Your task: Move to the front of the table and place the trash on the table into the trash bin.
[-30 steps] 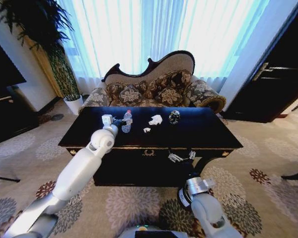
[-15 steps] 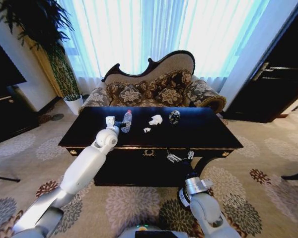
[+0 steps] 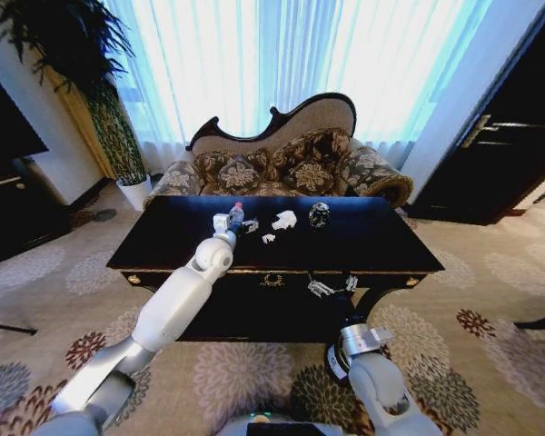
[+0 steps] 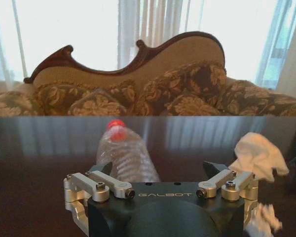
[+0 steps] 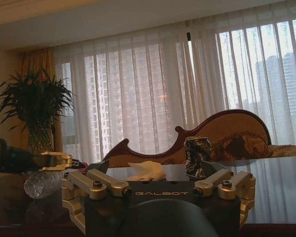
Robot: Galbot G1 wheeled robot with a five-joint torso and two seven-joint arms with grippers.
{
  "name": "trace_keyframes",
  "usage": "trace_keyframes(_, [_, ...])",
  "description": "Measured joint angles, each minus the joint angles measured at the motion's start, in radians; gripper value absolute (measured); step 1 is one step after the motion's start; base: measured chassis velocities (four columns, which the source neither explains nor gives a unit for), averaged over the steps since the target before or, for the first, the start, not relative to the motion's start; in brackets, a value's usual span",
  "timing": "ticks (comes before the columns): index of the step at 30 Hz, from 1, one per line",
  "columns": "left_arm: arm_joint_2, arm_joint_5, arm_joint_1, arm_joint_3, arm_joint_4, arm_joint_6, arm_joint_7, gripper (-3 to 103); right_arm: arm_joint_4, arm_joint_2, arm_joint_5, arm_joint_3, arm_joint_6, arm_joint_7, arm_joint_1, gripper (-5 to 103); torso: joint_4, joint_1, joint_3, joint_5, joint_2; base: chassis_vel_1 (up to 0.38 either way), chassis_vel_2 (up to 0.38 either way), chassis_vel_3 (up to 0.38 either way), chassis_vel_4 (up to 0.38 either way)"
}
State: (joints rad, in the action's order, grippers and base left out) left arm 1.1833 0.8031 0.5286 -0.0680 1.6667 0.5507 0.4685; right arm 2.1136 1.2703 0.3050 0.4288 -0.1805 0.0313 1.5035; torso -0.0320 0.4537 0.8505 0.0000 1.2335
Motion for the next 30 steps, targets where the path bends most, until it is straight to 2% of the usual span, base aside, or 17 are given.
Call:
trace_keyframes(2, [-0.003,0.004,0.01,0.004,0.009,0.01,0.002,100,-0.002,0.0,0.0,0.0,-0.001,0.0,-0.001,100,-0.0001,0.0,0.0,0.0001,0.0,0.0,0.0,0.0,0.0])
trace_keyframes(3, [-0.008,0.011,0.035,0.002,0.018,0.027,0.003,100,-0.004,0.0,0.0,-0.003,-0.003,-0.002,-0.003,100,-0.0002,0.0,0.001,-0.0015,0.0,0.0,0.0,0.0,0.0])
trace_keyframes(4, [-0.012,0.01,0.045,0.009,0.03,0.03,0.003,100,-0.005,0.001,0.0,-0.004,-0.003,-0.002,-0.003,100,-0.0008,0.001,0.001,-0.001,0.0,0.0,0.0,0.0,0.0])
trace_keyframes(12, [-0.02,-0.01,0.092,0.035,0.051,0.02,-0.012,101,-0.005,0.001,-0.002,-0.009,-0.005,-0.004,-0.004,100,-0.0005,0.0,0.0,-0.0002,0.0,0.0,0.0,0.0,0.0])
trace_keyframes(13, [-0.02,-0.014,0.095,0.042,0.051,0.016,-0.016,98,-0.002,0.001,-0.002,-0.009,-0.005,-0.005,-0.002,100,-0.0005,0.0,0.0,-0.0002,0.0,0.0,0.0,0.0,0.0])
trace_keyframes(17, [-0.022,-0.014,0.095,0.049,0.054,0.016,-0.02,94,0.001,0.001,-0.002,-0.008,-0.006,-0.005,0.002,100,-0.0005,0.0,0.0,-0.0002,0.0,0.0,0.0,0.0,0.0])
trace_keyframes(19, [-0.025,-0.012,0.092,0.053,0.059,0.015,-0.022,100,0.004,0.003,-0.003,-0.008,-0.007,-0.006,0.003,100,-0.0004,0.0,0.0,-0.0003,0.0,0.0,0.0,0.0,0.0])
trace_keyframes(24, [-0.034,-0.011,0.075,0.061,0.075,-0.006,-0.031,100,0.007,0.005,-0.006,-0.009,-0.007,-0.007,0.005,100,-0.0004,0.0,0.0,-0.0004,0.0,0.0,0.0,0.0,0.0])
trace_keyframes(26, [-0.053,-0.013,0.05,0.078,0.106,-0.033,-0.05,100,0.007,0.006,-0.007,-0.008,-0.007,-0.007,0.009,100,-0.0005,0.0,0.0,-0.0003,0.0,0.0,0.0,0.0,0.0])
trace_keyframes(30, [-0.089,-0.004,0.014,0.11,0.127,-0.032,-0.059,100,0.007,0.007,-0.008,-0.008,-0.008,-0.007,0.011,100,-0.0006,0.0,0.0,-0.0002,0.0,0.0,0.0,0.0,0.0])
